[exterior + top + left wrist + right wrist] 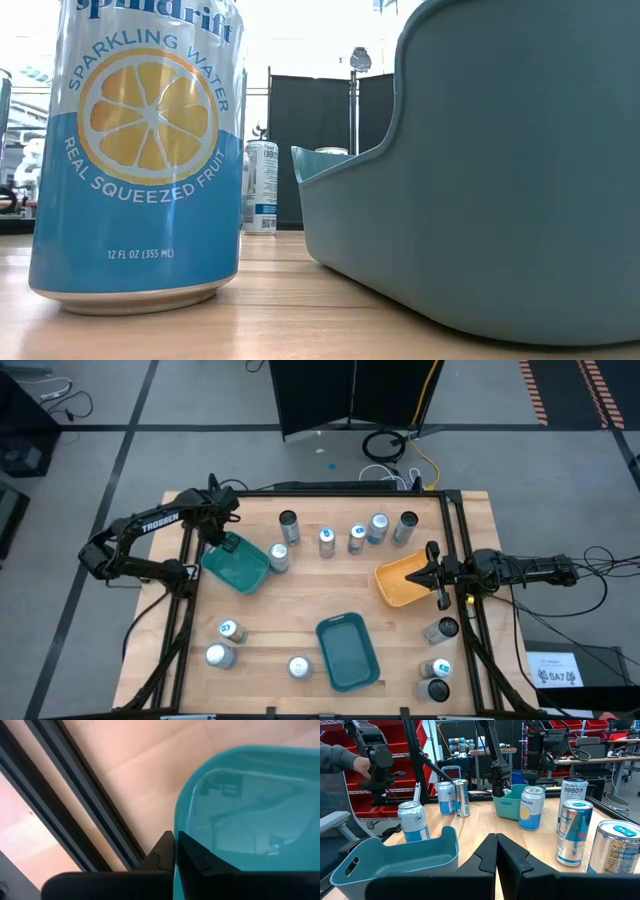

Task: Sort soda cans
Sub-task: Move the green bin to the middle left of the table

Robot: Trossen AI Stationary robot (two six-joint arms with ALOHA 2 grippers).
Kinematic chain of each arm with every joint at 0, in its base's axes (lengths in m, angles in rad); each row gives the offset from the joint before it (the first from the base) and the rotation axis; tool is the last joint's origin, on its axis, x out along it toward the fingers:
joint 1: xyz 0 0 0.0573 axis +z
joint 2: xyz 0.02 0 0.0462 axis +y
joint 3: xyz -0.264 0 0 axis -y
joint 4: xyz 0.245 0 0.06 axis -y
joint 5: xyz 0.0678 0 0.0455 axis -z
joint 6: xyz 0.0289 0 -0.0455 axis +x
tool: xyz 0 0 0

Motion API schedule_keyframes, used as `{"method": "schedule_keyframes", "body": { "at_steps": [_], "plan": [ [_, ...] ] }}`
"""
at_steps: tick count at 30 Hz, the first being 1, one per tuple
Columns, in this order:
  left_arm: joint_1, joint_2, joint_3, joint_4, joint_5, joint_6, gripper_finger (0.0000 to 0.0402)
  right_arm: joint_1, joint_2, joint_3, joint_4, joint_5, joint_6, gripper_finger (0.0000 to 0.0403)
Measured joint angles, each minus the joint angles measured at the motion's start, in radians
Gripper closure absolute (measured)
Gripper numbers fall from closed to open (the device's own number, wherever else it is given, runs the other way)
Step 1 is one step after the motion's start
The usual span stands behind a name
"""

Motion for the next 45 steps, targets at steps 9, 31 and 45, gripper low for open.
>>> {"method": "schedule_keyframes", "body": {
  "at_steps": [9,31,45],
  "plan": [
    [-0.153,-0.002,0.0,-0.022,0.036,-0.065,0.0392,0.0,0.0,0.0,0.0,0.0,0.0,0.0403],
    [-0.561,0.173,0.213,0.031,0.092,-0.121,0.0394,0.0,0.0,0.0,0.0,0.0,0.0,0.0403],
    [-0.651,0.319,0.412,-0.014,0.065,0.117,0.0394,0.0,0.0,0.0,0.0,0.0,0.0,0.0403]
  ]
}}
